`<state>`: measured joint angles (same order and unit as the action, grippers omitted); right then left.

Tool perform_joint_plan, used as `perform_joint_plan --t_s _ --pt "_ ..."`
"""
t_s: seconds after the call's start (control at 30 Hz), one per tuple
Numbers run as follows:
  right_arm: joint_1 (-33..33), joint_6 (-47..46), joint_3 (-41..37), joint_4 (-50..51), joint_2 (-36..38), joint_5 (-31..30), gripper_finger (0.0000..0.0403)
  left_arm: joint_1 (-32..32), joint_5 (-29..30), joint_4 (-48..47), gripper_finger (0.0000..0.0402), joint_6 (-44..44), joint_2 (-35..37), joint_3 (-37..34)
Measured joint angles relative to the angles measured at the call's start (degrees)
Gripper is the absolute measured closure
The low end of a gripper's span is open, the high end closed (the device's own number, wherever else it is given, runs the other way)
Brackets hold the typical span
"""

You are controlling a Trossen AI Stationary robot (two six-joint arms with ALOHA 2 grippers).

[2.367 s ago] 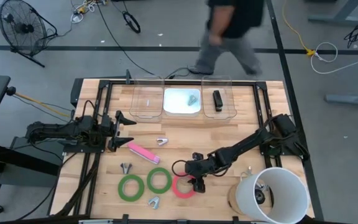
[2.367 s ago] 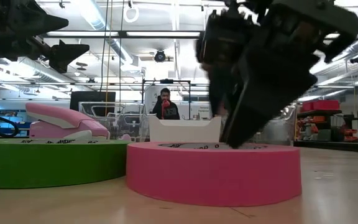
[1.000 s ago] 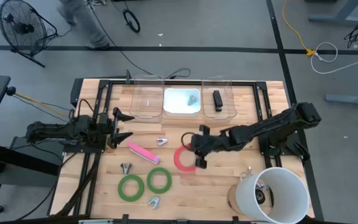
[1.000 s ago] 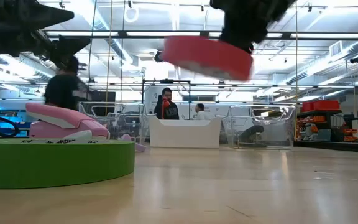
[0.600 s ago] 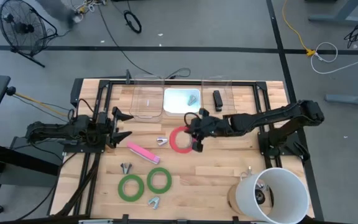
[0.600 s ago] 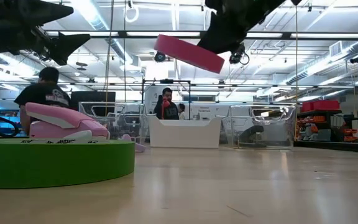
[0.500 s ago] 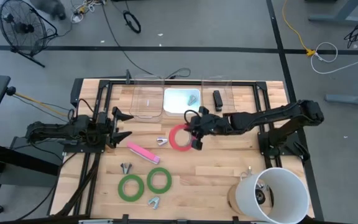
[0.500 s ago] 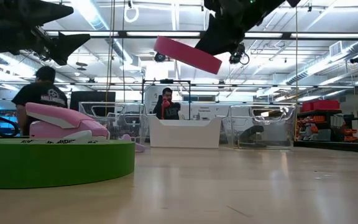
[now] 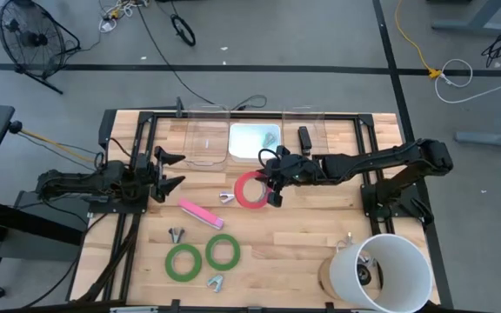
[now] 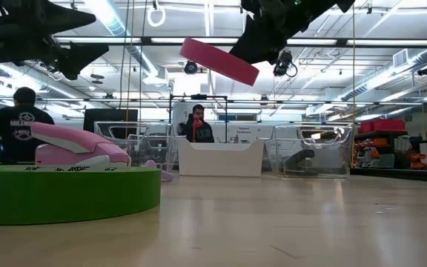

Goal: Pick and place Stapler, Stapler remover, tape
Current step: Put the pink tape into the left transparent bin

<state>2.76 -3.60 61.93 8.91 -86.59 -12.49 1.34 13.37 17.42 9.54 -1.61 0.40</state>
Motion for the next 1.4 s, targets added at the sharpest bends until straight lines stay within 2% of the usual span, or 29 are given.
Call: perform_joint_plan --t_s 0.17,0.43,0.6,0.9,1.03,1.4 --pt "0.0 1.1 0.0 -1.7 0.0 -0.6 0.0354 0.0 0.7 0.4 0.0035 0.8 0.0 0.0" --pt "-1.5 5.4 0.1 -12.7 0.0 0.1 0.0354 0.0 0.1 3.4 0.0035 1.5 0.0 0.0" --pt "-2.3 8.3 4.3 -13.2 -1.1 0.1 0.0354 0.0 0.0 6.9 0.0035 2.5 -2.4 0.0" --pt "-4.2 14.5 15.2 -12.7 -7.5 0.0 0.0354 0.0 -0.9 24.0 0.0035 5.0 -18.1 0.6" --pt "-5.6 15.4 17.6 -12.8 -9.8 -0.2 0.0354 0.0 -3.0 25.1 0.0035 5.9 -26.0 4.9" --pt "-6.2 17.7 18.7 -13.1 -10.6 -4.2 0.0354 0.0 -1.6 24.8 0.0035 1.5 -44.4 18.2"
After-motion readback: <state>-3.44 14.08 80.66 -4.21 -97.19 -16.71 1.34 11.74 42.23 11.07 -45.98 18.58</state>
